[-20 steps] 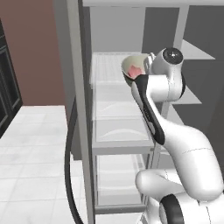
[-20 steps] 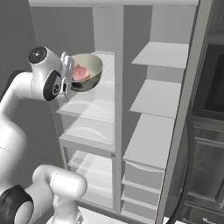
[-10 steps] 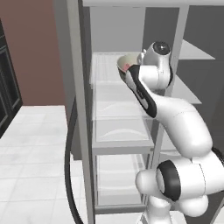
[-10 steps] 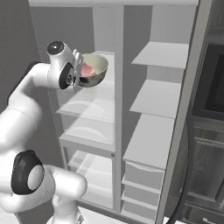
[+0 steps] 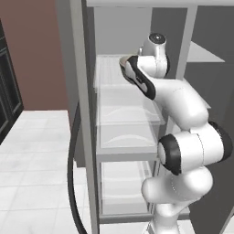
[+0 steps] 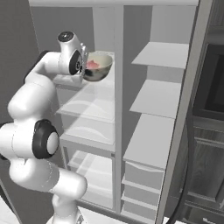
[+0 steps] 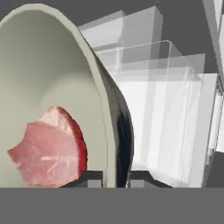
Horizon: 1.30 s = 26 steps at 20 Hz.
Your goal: Place one of the steaks on the plate and the other in the bowl. Then place the bowl in the fridge.
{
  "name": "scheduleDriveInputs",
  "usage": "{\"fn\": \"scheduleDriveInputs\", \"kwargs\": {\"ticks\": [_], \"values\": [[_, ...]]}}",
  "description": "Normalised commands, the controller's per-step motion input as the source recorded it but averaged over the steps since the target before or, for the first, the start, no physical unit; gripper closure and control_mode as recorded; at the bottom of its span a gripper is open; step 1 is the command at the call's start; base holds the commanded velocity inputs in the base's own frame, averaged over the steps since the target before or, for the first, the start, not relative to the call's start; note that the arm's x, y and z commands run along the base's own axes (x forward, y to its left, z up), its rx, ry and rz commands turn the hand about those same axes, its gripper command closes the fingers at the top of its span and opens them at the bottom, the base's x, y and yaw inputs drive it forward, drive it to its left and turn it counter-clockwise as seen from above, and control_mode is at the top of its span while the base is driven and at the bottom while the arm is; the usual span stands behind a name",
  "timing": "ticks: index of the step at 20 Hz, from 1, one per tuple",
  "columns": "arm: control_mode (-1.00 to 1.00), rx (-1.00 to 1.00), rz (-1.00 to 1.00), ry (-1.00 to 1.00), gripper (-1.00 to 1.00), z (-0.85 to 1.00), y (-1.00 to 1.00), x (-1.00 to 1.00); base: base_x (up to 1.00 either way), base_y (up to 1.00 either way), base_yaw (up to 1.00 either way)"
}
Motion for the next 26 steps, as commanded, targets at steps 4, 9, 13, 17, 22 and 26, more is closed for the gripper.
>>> {"fn": "scheduleDriveInputs", "kwargs": {"ticks": [4, 9, 13, 17, 22, 26], "values": [[-1.0, 0.0, 0.0, 0.0, 1.0, -0.14, 0.0, 0.75, 0.0, 0.0, 0.0], [-1.0, -0.01, 0.0, 0.0, 1.0, -0.4, 0.0, 0.73, 0.0, 0.0, 0.0], [-1.0, -0.02, 0.0, 0.01, 1.0, -0.35, 0.0, 0.7, 0.0, 0.0, 0.0], [-1.0, -0.03, 0.0, 0.0, 1.0, -0.54, -0.08, 0.53, 0.0, 0.0, 0.0], [-1.0, -0.01, 0.0, -0.01, 1.0, -0.13, -0.02, 0.16, 0.0, 0.0, 0.0], [-1.0, 0.0, 0.0, 0.0, -1.0, -0.01, 0.0, 0.0, 0.0, 0.0, 0.0]]}}
